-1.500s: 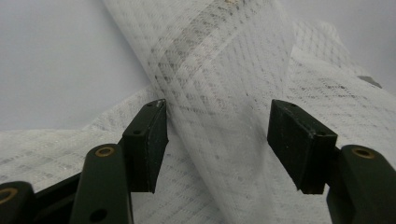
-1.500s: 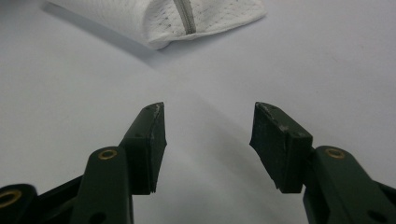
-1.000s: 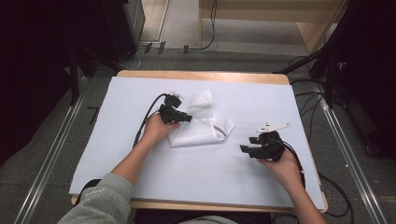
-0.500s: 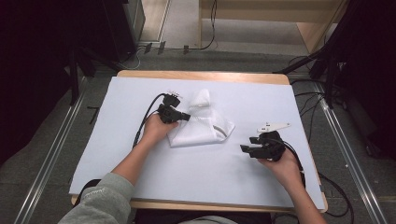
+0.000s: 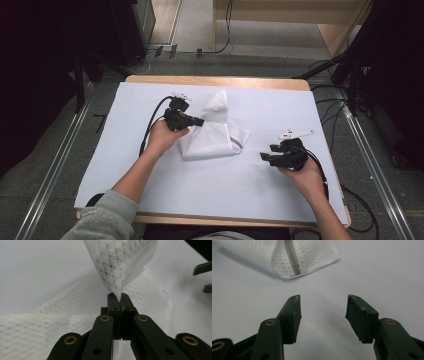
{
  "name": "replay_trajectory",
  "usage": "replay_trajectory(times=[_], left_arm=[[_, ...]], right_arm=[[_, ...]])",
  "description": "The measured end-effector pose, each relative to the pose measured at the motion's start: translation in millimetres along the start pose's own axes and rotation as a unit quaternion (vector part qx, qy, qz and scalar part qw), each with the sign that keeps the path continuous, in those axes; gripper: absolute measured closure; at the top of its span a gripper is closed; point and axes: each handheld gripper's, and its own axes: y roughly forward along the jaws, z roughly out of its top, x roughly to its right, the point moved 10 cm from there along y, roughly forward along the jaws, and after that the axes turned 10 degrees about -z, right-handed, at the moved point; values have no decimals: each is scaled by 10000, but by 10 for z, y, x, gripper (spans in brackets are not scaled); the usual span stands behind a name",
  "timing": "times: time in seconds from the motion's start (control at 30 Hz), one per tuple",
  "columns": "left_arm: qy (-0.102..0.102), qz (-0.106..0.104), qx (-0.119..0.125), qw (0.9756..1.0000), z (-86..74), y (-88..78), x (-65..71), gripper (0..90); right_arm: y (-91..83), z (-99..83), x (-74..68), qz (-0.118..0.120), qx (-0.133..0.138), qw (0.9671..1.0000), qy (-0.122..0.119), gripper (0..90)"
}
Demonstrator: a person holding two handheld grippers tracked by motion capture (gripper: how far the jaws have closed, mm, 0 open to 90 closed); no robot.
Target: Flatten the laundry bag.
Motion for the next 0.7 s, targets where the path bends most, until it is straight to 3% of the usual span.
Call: replay_trajectory(times=[0.03,0.1,0.17,0.4,0.57,0.7], left_arm=[[10,-128,50,9999,0,-38,90,900],[60,-162,60,9998,0,-58,132,900],[157,-278,94,9994,-2,-116,263,900],[374,-425,44,9984,-71,-177,521,897],[492,-628,-78,9968,-240,-140,764,893],[534,-711,-182,9959,-338,-105,856,888]], right_arm=[[-5,2,20,-20,-8,10000,35,470],[-5,10,38,-23,28,10000,54,470],[-10,13,101,-88,41,9999,106,471],[-7,30,170,-144,43,9997,178,475],[8,47,179,-182,36,9997,184,486],[21,55,192,-193,21,9996,202,490]])
